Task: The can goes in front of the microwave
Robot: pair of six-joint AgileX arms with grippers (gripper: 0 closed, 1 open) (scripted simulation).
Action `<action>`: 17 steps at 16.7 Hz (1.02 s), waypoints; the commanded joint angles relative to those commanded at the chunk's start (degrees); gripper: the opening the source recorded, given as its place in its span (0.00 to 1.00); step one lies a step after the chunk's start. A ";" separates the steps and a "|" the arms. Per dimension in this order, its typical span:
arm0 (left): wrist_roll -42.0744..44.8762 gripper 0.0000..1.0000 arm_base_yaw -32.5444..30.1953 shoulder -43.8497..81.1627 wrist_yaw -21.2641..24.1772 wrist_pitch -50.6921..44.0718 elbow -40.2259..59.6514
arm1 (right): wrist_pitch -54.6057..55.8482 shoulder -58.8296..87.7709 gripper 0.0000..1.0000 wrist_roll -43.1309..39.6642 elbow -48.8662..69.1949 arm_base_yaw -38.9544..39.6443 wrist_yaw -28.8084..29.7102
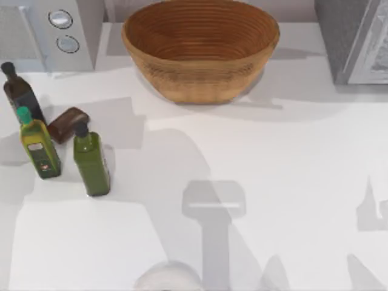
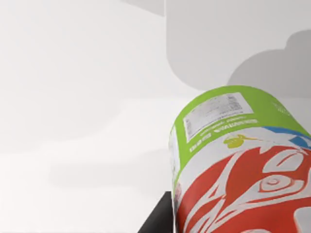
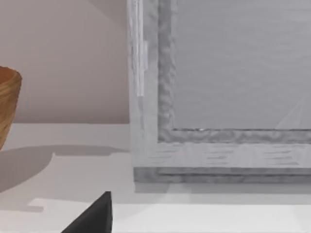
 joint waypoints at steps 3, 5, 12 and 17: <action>0.58 0.00 0.96 -0.12 0.12 0.18 -0.06 | 0.00 0.00 1.00 0.00 0.00 0.00 0.00; 1.75 0.00 2.98 -0.34 0.37 1.05 -0.25 | 0.00 0.00 1.00 0.00 0.00 0.00 0.00; 1.59 0.00 2.01 -0.62 0.39 1.30 -1.77 | 0.00 0.00 1.00 0.00 0.00 0.00 0.00; 0.02 0.00 0.02 0.10 0.00 1.75 -1.66 | 0.00 0.00 1.00 0.00 0.00 0.00 0.00</action>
